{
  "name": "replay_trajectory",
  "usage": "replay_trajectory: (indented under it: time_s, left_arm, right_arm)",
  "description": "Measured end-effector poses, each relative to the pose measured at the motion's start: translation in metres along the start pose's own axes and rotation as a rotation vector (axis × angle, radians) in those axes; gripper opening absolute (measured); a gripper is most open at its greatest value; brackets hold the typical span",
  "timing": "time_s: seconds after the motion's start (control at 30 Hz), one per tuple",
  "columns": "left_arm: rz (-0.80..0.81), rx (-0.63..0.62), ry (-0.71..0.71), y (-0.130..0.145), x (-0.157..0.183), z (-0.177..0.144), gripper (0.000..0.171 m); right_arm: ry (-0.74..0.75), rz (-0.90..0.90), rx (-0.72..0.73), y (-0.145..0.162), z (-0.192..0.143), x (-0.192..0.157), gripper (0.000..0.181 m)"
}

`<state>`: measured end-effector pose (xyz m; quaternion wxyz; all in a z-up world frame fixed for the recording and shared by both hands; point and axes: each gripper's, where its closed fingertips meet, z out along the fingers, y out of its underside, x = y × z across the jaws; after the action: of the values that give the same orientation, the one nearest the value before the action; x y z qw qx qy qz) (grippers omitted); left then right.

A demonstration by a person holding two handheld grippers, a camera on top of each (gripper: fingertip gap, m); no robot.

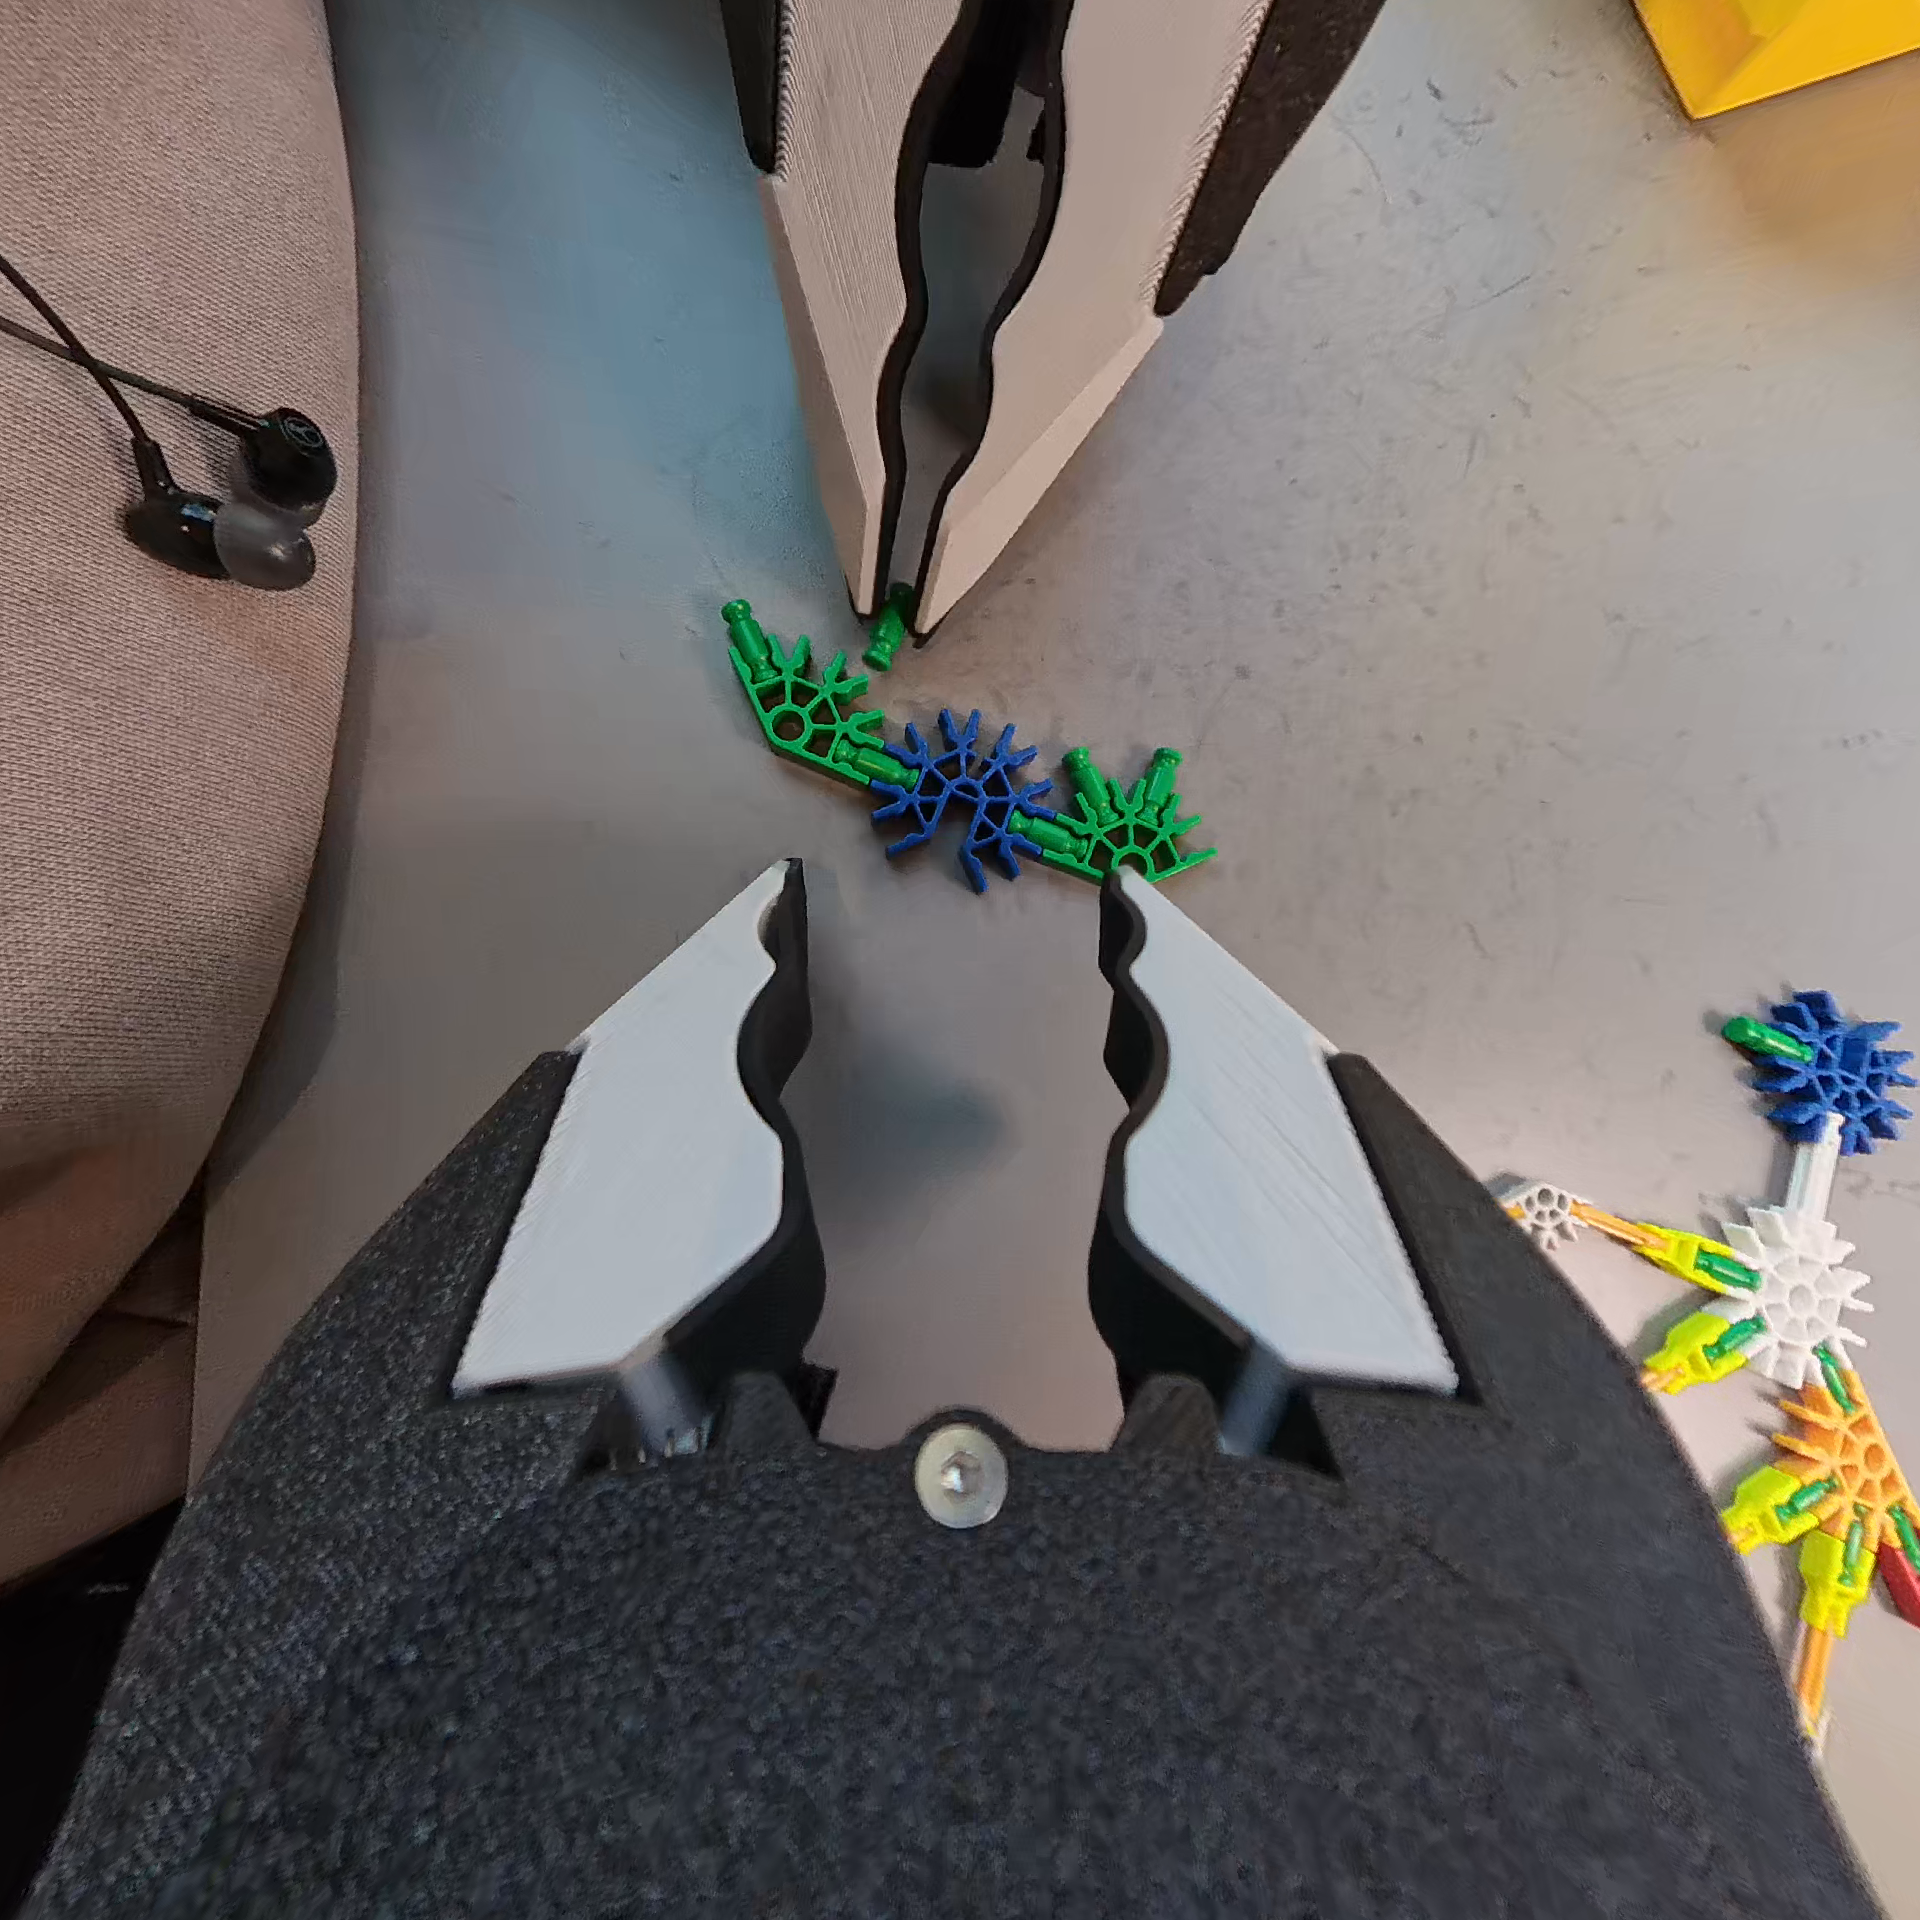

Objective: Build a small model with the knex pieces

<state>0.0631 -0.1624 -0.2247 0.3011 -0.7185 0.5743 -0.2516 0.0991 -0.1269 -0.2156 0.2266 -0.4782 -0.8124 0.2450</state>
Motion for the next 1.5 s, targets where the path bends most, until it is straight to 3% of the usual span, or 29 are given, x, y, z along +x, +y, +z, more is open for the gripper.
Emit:
replay_trajectory:
  time_s: [0.2,0.33,0.57,0.77,0.9,1.17,1.37,1.5]
  left_arm:
    - [-0.038,-0.010,-0.028,0.005,-0.008,0.000,0.006]
    - [-0.047,-0.012,-0.060,0.004,-0.012,-0.006,0.018]
    - [-0.133,0.006,-0.102,0.001,0.003,-0.014,0.017]
    - [-0.199,0.027,-0.081,-0.004,0.026,-0.001,0.017]
    - [-0.210,0.003,-0.116,-0.003,0.024,0.007,0.016]
    - [-0.184,-0.027,-0.164,-0.001,0.018,0.007,0.008]
    - [-0.120,-0.006,-0.188,-0.001,0.016,0.006,0.006]
    - [-0.058,0.026,-0.241,-0.007,0.011,0.001,0.005]
  right_arm:
    - [-0.016,-0.030,0.017,-0.010,0.004,-0.003,0.055]
    - [-0.059,-0.073,0.036,-0.018,0.009,-0.007,0.055]
    - [-0.144,-0.134,-0.002,-0.015,0.024,-0.019,0.057]
    - [-0.118,-0.079,0.004,-0.014,0.022,-0.011,0.040]
    - [-0.083,-0.044,-0.025,-0.012,0.021,-0.007,0.034]
    - [-0.044,-0.083,-0.058,-0.011,0.020,-0.006,0.034]
    - [-0.128,-0.160,-0.034,-0.020,0.026,-0.020,0.045]
    - [-0.146,-0.145,-0.029,-0.022,0.028,-0.022,0.023]
